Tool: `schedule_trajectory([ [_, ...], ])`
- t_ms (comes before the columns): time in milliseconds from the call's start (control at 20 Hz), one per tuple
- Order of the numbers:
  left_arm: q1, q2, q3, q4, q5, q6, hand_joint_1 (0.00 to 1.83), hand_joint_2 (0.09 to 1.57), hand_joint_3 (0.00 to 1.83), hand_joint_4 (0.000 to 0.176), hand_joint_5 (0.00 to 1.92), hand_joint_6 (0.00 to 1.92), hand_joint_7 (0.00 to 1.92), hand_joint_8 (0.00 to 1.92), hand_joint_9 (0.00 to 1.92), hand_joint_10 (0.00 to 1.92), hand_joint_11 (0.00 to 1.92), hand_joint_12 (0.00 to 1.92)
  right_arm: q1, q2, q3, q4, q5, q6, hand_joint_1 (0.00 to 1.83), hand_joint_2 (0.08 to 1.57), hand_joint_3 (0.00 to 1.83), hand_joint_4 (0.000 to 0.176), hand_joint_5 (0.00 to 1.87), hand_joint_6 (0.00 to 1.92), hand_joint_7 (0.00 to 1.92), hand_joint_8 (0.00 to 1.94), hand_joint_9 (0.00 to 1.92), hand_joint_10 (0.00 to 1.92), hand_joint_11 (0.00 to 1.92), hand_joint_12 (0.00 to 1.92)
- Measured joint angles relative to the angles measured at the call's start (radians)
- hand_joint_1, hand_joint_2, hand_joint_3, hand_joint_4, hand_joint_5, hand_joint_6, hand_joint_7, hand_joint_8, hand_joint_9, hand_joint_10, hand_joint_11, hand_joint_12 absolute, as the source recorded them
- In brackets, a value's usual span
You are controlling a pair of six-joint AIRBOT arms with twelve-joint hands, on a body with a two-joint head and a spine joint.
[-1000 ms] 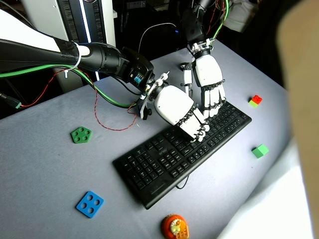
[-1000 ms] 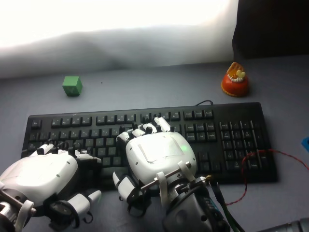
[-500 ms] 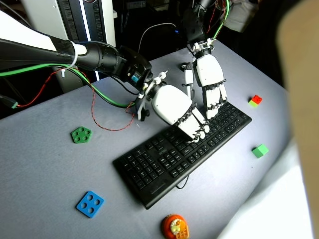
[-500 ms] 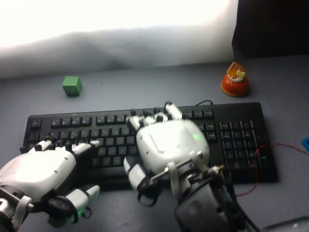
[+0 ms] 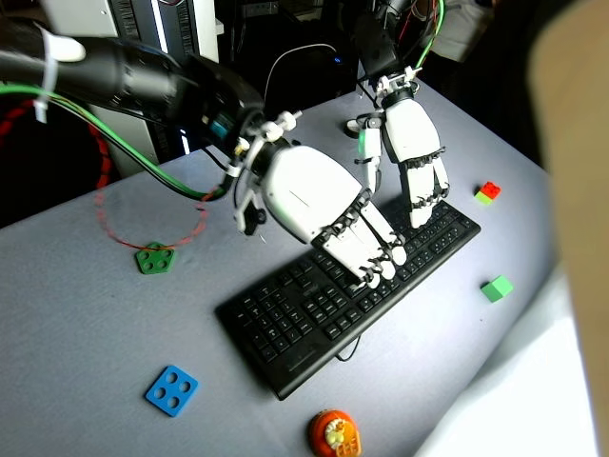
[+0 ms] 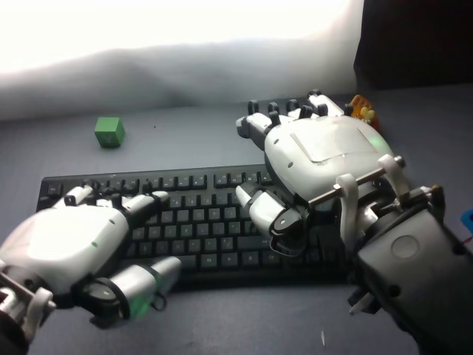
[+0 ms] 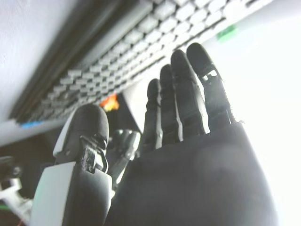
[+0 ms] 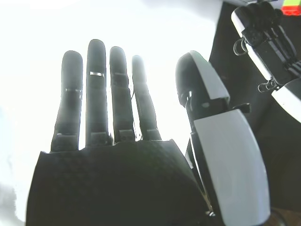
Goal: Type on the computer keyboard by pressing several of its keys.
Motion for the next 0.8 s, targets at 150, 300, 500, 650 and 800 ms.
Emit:
schedule_trajectory([
  [150,0.040,-0.049,0.006,0.004,-0.076,0.001,0.38,1.43,0.00,0.007,0.24,0.01,0.33,0.01,0.35,0.04,0.00,1.07,0.038,0.054,-0.036,0.047,-0.026,-0.009,0.65,1.31,0.00,0.000,0.30,0.28,0.44,0.00,0.33,0.55,0.00,1.50],
  [300,0.042,-0.084,0.042,0.034,-0.127,0.000,0.36,1.44,0.01,0.006,0.23,0.00,0.32,0.00,0.35,0.04,0.00,1.07,0.060,0.103,-0.076,0.054,-0.013,-0.010,0.66,1.31,0.00,0.000,0.30,0.28,0.46,0.01,0.33,0.56,0.00,1.50],
  [500,0.033,-0.141,0.104,0.031,-0.150,0.007,0.37,1.44,0.00,0.005,0.25,0.01,0.33,0.00,0.35,0.03,0.00,1.08,0.058,0.116,-0.090,0.055,-0.048,0.019,0.65,1.32,0.00,0.000,0.28,0.28,0.45,0.00,0.31,0.56,0.00,1.50],
  [650,0.033,-0.173,0.148,0.032,-0.160,0.015,0.44,1.42,0.00,0.006,0.27,0.01,0.34,0.00,0.37,0.03,0.00,1.09,0.052,0.116,-0.090,0.054,-0.054,0.029,0.64,1.32,0.00,0.000,0.28,0.29,0.44,0.00,0.31,0.57,0.00,1.49],
  [800,0.033,-0.200,0.175,0.031,-0.165,0.019,0.63,1.39,0.00,0.008,0.21,0.00,0.29,0.00,0.34,0.01,0.00,1.04,0.056,0.118,-0.090,0.058,-0.052,0.036,0.60,1.33,0.01,0.000,0.24,0.27,0.42,0.00,0.31,0.57,0.00,1.48],
])
